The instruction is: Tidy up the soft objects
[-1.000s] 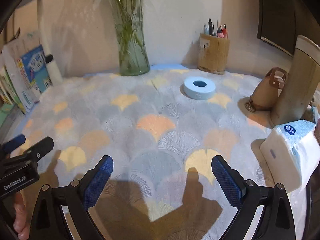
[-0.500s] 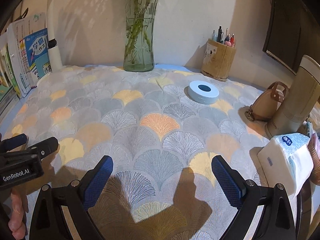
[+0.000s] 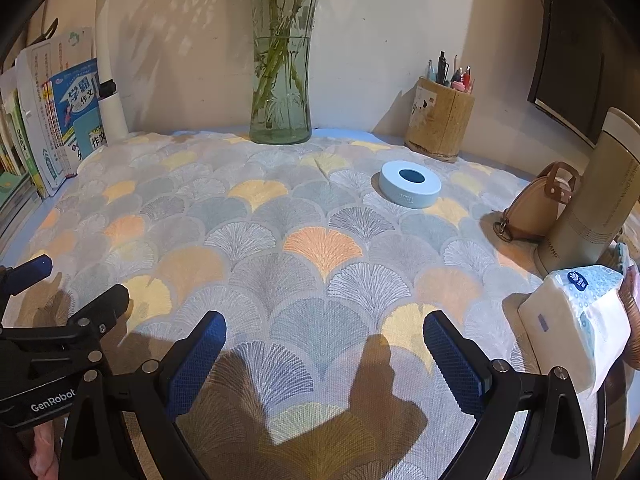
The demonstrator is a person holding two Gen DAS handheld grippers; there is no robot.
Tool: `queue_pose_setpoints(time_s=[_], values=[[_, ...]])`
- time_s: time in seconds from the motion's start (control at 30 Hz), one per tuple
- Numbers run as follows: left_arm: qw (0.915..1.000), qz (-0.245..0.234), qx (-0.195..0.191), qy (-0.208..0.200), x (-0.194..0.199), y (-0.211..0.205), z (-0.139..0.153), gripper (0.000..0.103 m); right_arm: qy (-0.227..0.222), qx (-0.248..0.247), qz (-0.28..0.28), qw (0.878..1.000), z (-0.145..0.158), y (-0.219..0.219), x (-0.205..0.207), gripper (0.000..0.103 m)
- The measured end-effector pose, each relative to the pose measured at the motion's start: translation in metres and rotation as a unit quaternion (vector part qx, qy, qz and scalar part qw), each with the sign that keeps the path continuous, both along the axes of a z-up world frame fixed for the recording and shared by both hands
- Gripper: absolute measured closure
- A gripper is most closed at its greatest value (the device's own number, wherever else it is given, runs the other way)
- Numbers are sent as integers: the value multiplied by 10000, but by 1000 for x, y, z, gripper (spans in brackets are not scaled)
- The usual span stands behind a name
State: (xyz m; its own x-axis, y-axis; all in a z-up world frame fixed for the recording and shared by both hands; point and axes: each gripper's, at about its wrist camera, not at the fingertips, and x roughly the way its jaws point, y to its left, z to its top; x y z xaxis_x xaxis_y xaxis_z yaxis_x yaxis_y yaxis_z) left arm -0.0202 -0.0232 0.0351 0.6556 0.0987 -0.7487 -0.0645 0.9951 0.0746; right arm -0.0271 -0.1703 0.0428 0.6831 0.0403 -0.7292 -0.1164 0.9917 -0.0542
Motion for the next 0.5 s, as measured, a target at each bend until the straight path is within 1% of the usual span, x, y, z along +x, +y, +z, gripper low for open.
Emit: queue_pose_setpoints(time_s=[0.5], values=[[9999,37,-32,135,2,0,-5,1,24,20,13,10000,0,0,1,4]])
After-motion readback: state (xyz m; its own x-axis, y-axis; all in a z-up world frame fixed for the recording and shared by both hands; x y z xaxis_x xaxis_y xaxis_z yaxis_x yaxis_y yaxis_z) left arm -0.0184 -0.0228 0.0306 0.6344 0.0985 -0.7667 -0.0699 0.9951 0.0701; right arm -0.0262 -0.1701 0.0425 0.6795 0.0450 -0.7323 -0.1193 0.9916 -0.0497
